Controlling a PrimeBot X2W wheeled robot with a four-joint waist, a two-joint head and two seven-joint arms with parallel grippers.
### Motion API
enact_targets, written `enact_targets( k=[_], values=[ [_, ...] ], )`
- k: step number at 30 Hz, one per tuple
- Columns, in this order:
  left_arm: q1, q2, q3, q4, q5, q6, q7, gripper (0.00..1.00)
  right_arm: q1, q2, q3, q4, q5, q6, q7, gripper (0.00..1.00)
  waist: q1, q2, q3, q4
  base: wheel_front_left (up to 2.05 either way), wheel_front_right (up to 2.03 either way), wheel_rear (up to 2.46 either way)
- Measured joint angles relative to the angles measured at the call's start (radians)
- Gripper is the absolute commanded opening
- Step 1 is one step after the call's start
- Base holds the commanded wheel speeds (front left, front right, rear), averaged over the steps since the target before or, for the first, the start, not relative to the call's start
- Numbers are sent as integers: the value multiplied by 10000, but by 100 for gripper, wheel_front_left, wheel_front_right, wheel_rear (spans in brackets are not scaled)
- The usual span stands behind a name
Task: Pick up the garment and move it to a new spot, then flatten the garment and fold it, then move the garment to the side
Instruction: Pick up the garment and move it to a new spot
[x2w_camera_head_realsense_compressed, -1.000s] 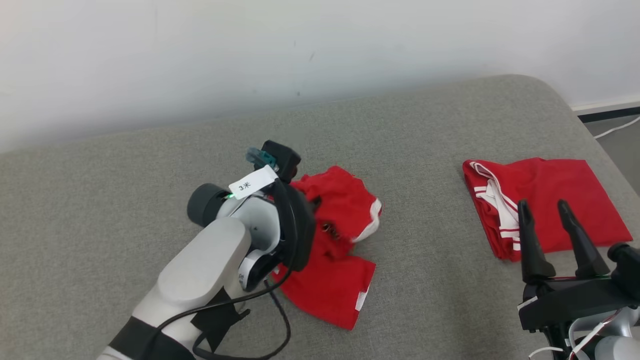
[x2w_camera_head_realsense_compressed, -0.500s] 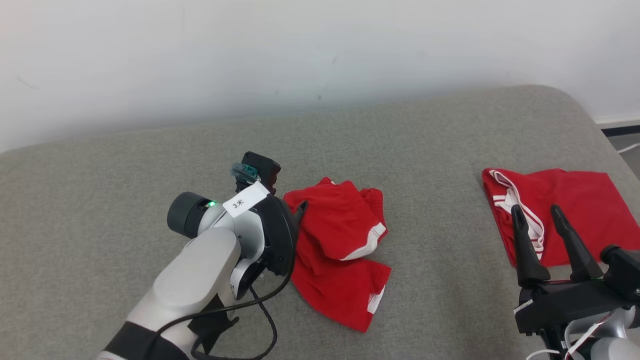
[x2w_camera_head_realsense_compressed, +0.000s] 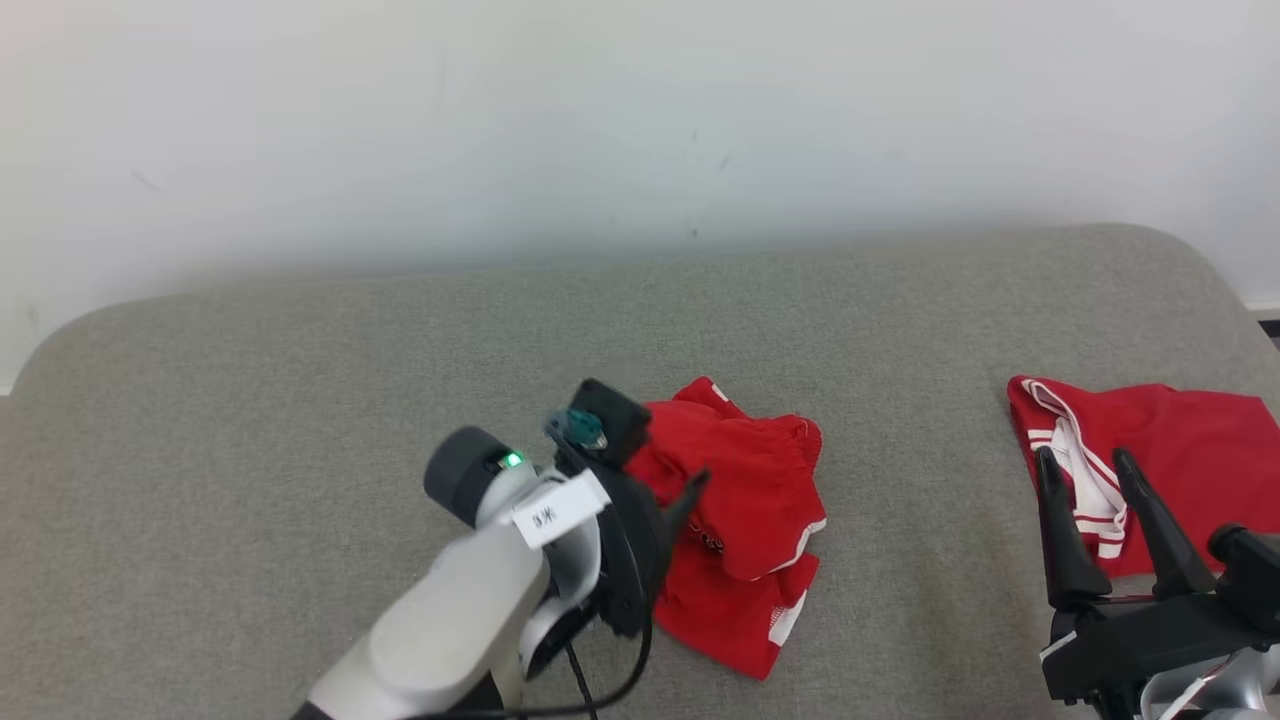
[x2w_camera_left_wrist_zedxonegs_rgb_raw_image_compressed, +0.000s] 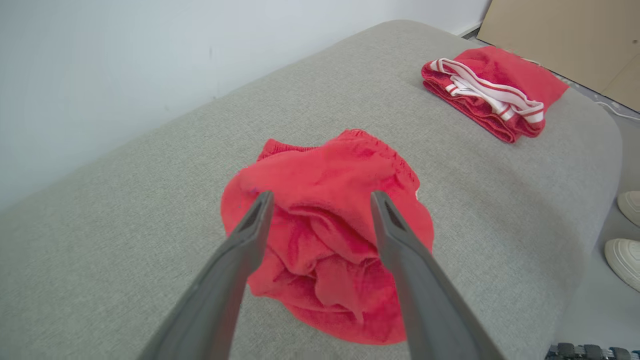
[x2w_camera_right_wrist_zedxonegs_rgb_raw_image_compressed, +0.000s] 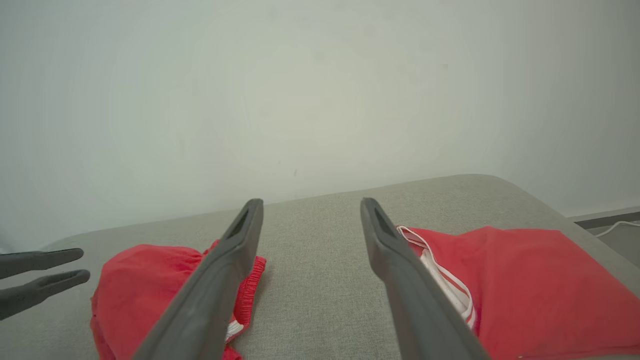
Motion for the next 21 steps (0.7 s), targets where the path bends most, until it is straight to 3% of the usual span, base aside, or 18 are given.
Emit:
enact_targets(
  k=[7,21],
  values=[
    [852,2,-671,-700,-215,-257,395,100,49,-2,25,-48,0,0,4,100,-1,0,-146,136,0,0,0],
    [1407,40,-1331,-851,-642,-247,1043,100,23,-36,123,-606,0,0,104,100,0,0,568,-117,0,0,0]
  ],
)
